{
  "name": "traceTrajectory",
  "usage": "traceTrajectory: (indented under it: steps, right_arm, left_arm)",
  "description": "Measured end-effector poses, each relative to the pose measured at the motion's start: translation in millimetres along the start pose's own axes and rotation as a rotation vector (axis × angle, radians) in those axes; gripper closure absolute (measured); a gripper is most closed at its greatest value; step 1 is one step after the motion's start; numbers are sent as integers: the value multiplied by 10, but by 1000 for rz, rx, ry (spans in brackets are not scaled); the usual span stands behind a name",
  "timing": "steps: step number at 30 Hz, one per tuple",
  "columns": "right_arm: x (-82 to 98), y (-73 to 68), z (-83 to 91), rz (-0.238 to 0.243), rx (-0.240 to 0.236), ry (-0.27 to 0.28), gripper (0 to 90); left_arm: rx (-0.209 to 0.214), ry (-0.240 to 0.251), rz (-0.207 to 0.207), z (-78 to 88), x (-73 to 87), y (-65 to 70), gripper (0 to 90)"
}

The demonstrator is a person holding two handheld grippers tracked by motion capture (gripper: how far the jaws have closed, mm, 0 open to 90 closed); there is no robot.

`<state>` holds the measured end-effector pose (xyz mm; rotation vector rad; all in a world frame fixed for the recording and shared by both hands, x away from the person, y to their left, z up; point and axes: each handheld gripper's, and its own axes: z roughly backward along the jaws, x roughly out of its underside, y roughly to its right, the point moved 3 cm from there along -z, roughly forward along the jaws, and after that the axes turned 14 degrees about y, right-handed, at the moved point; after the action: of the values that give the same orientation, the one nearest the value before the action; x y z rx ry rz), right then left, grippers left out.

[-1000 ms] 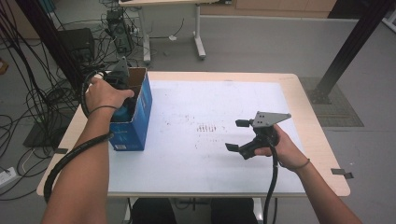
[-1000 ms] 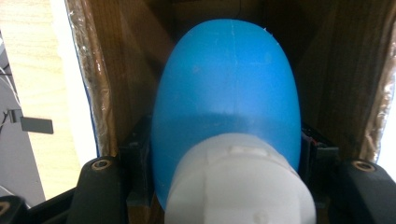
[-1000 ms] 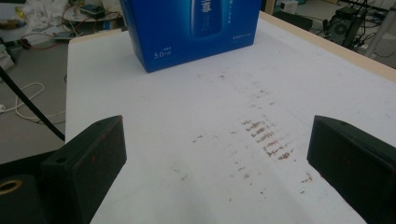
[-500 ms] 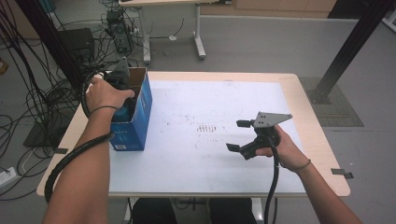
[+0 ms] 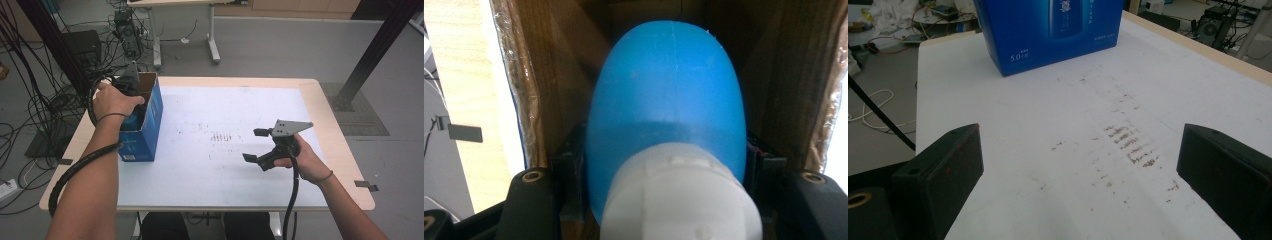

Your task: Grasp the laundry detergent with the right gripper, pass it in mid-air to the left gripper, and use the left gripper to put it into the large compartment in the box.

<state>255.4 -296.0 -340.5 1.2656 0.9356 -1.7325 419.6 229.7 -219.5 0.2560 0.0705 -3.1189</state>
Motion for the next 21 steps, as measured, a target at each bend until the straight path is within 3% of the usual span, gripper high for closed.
traceTrajectory:
  steps: [21]
  right_arm:
    - [13,12,16,-4,4,5,43]
  left_arm:
    - [-9,4,0,2,12,32,376]
